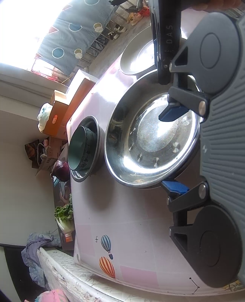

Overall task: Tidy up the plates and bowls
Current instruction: 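Open both grippers to release the stacked steel bowl, then move both grippers to the rim of the white plate with black characters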

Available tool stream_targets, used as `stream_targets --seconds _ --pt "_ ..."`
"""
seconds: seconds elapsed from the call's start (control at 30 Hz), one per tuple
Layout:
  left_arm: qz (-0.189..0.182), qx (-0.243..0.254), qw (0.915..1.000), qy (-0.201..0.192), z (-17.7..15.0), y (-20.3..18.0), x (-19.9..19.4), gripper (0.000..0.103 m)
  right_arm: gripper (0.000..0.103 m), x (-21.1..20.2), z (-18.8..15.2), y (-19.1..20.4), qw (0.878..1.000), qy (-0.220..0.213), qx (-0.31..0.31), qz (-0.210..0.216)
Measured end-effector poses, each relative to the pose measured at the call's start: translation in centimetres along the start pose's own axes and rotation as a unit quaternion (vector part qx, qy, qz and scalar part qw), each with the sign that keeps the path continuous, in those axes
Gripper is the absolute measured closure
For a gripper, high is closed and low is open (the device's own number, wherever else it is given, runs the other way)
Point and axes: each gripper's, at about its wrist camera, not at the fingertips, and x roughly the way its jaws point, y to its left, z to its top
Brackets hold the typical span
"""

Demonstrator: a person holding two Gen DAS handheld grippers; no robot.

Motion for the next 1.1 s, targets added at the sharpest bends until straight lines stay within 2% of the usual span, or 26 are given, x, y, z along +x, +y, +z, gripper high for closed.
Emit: stream_targets --seconds 0.03,0.1,0.33,0.4,0.77,1.1 --pt "0.0 -0.001 1.0 0.001 0.0 0.0 0.0 0.036 0.057 -0.1 0.0 0.0 1.0 -0.003 0.001 -0.001" --pt "0.001 -0.004 1.0 0.002 0.0 0.1 0.0 0.035 0.051 -0.3 -0.1 0.0 1.0 -0.006 0.0 -0.003" --pt "-0.001 0.004 1.0 -0.007 0.0 -0.2 -0.4 0.029 0.041 -0.4 -0.2 -0.1 1.0 -0.011 0.005 -0.006" --pt "-0.004 0.01 0.9999 -0.012 0.0 -0.6 -0.6 0.025 0.039 -0.5 -0.2 -0.2 1.0 -0.011 0.007 -0.005" --pt "0.006 0.007 0.9999 -0.012 -0.1 -0.7 -1.1 0.023 0.034 -1.4 -0.3 -0.3 1.0 -0.024 0.01 -0.001" --pt "0.025 0.016 0.9994 -0.018 -0.4 -1.7 -2.4 0.02 0.024 -3.3 -1.1 -1.5 0.998 -0.057 0.022 0.012"
